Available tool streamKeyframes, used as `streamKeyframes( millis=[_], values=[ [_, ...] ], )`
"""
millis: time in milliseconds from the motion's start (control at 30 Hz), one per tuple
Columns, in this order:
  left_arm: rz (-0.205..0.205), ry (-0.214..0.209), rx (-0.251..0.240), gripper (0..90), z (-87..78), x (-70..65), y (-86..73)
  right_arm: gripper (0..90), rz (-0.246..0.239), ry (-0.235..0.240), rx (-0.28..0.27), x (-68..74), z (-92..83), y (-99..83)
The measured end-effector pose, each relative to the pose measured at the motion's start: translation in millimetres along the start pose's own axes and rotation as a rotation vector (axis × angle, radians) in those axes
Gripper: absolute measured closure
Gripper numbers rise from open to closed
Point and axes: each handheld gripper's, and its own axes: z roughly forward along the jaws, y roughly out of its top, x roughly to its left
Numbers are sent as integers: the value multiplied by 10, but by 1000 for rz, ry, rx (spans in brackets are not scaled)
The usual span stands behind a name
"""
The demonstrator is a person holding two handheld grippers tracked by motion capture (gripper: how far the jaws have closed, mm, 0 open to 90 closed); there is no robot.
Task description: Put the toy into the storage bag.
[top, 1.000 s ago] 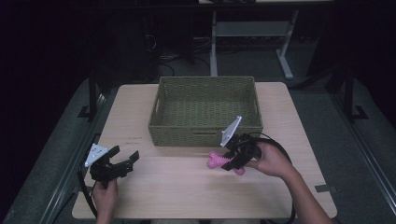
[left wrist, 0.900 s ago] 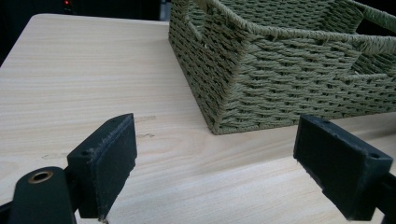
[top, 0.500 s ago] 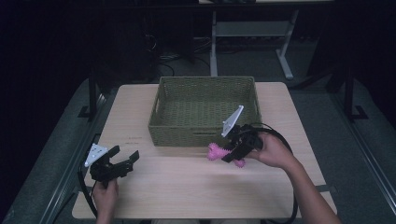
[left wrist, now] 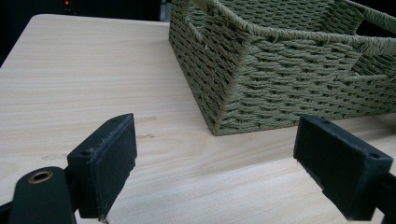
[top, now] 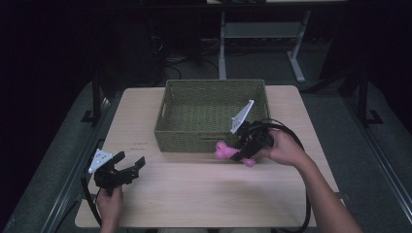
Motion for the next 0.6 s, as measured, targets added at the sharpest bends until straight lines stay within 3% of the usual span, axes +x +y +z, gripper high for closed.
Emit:
streamKeyframes(
  millis=[600],
  values=[
    [-2, 4, -7, 129, -12, 13, 1, 581, -2, 7, -4, -128, -132, 125]
  ],
)
